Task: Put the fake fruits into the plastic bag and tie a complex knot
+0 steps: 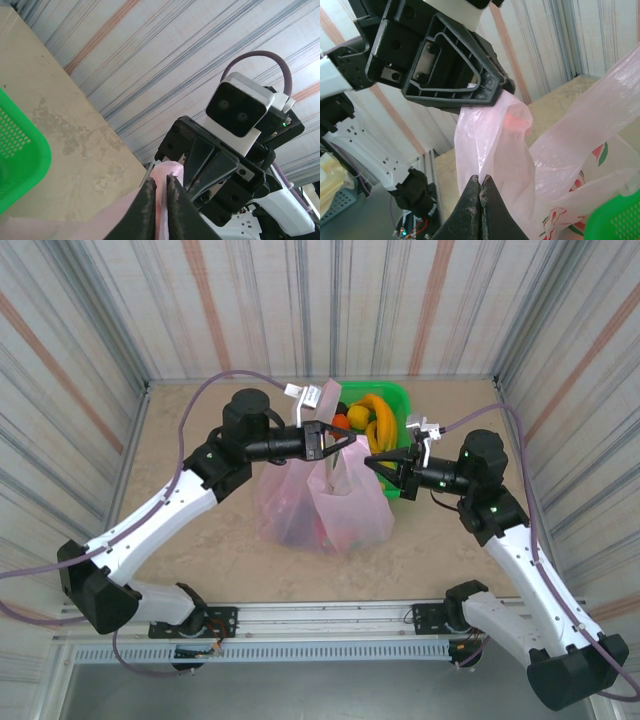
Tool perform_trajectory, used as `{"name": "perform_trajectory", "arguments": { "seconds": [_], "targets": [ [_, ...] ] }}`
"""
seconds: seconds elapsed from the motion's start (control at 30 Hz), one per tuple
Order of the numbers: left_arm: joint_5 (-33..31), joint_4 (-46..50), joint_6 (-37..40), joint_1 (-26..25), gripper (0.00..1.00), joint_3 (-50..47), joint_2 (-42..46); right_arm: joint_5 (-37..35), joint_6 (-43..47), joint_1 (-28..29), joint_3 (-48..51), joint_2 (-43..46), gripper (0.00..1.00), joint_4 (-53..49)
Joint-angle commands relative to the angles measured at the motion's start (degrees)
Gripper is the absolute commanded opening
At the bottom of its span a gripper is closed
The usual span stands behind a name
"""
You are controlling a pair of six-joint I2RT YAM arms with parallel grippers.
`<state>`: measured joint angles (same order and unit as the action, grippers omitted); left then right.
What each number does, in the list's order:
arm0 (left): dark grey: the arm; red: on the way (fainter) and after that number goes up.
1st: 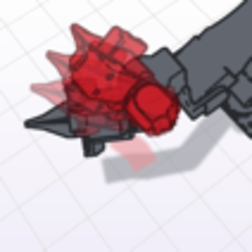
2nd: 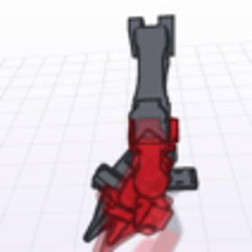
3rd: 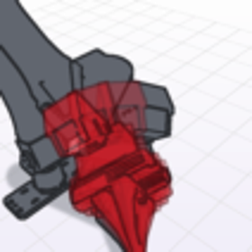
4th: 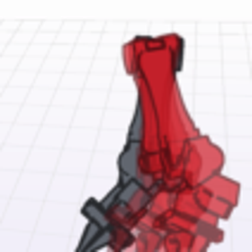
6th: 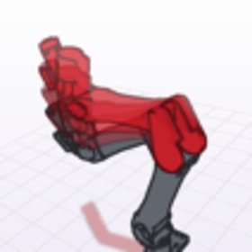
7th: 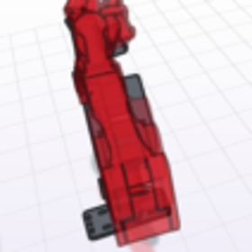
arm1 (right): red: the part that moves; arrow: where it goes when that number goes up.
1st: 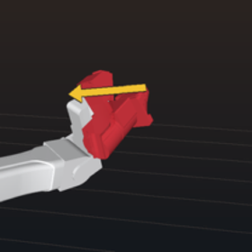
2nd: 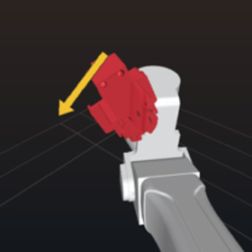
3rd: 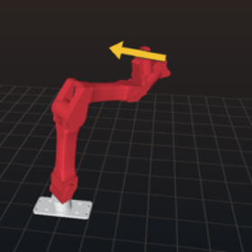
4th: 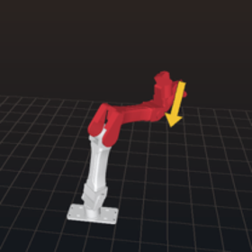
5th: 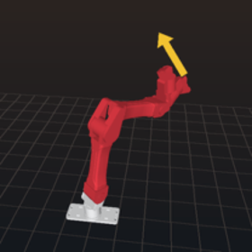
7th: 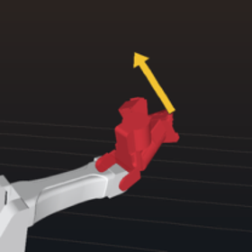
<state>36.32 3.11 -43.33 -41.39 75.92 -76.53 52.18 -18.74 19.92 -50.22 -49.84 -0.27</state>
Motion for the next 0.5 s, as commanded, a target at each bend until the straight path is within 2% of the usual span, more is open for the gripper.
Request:
{"name": "perform_trajectory", "arguments": {
  "seconds": [0.0,0.13,0.2,0.27,0.33,0.47],
  "targets": [
    [-0.6,1.3,3.0,0.0,0.04,3.2,1.6,-0.4,2.0,0.5,0.5,0.6,0.00,-2.6],
    [-0.8,1.8,6.6,1.4,0.00,4.7,2.6,0.0,3.3,0.5,0.8,1.0,0.00,-6.7],
    [-0.5,1.4,9.3,1.8,0.00,4.8,3.0,0.2,3.8,0.5,0.6,1.7,0.06,-8.3],
    [1.0,0.9,13.0,1.8,0.00,4.7,3.4,0.2,5.1,0.0,-0.5,3.3,0.19,-9.9],
    [2.6,0.9,16.1,2.0,0.00,4.7,3.8,0.3,6.1,-1.4,-1.7,4.8,0.38,-10.2],
    [8.0,0.3,21.2,3.0,0.00,4.2,4.6,6.4,4.1,-6.4,-4.8,3.2,0.67,-5.8]
  ]
}}
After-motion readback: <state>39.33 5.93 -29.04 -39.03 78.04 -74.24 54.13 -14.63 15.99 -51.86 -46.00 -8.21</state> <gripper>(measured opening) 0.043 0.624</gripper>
